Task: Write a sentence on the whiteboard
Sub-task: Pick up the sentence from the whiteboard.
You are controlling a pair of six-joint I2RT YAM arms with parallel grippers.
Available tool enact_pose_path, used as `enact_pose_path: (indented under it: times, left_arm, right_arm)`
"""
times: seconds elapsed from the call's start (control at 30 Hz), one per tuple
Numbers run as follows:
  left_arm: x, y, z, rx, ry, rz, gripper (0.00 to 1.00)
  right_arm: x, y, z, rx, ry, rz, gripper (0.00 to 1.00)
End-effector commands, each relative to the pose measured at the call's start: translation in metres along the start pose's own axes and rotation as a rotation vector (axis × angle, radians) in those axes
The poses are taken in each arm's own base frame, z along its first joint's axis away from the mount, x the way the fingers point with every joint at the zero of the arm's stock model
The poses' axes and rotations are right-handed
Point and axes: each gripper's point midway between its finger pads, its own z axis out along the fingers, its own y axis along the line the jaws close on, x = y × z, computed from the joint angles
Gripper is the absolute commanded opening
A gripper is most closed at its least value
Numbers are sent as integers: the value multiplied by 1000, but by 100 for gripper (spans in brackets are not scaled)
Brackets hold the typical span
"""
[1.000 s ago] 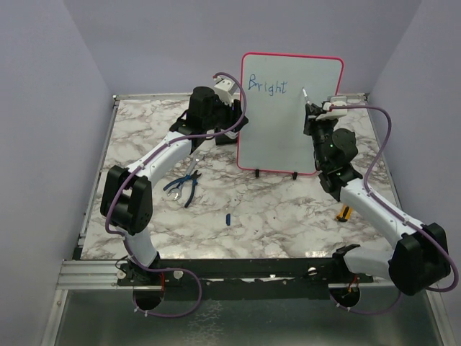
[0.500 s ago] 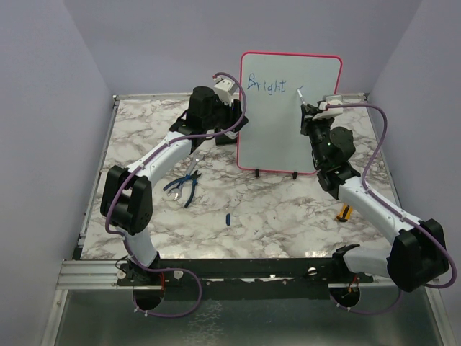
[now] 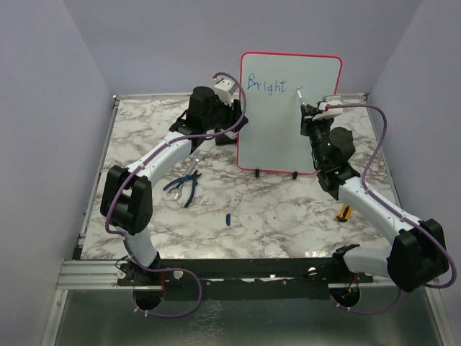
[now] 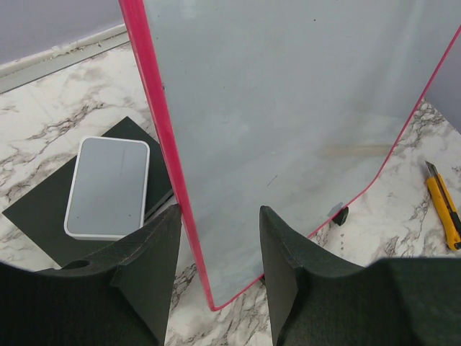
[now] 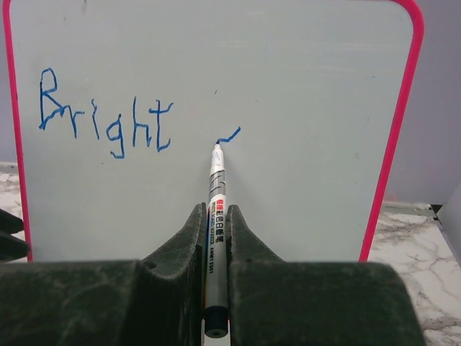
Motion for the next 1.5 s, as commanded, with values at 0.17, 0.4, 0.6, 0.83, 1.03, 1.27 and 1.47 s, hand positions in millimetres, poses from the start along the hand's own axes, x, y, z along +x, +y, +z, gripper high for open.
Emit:
enact_pose_path:
  times: [0.17,0.4,0.6,0.83,1.03,1.27,1.47]
  left_arm:
    - [-18,-9,-9,20,-38,17,49]
    - [-17,-9,-9,21,-37,16,49]
    - [-16,-9,-9,22,-36,15,49]
    - [-15,-9,-8,25,-33,12,49]
    - [-15,-10,-7,27,-31,12,49]
    - [-16,-10,-8,27,-33,13,49]
    - [-16,-10,-8,27,-34,15,49]
  right_arm:
    - [21,-8,-8,29,61,-13,1]
    - [14,-15,-6,66,45,-18,1]
    - [3,-11,-1,48,19,-23,1]
    - [-8,-8,7,32,-6,-30,1]
    - [-12,-8,11,34,-17,-37,1]
    - [-18,-9,15,46,-31,-45,1]
    - [-24,-11,21,56,-40,-60,1]
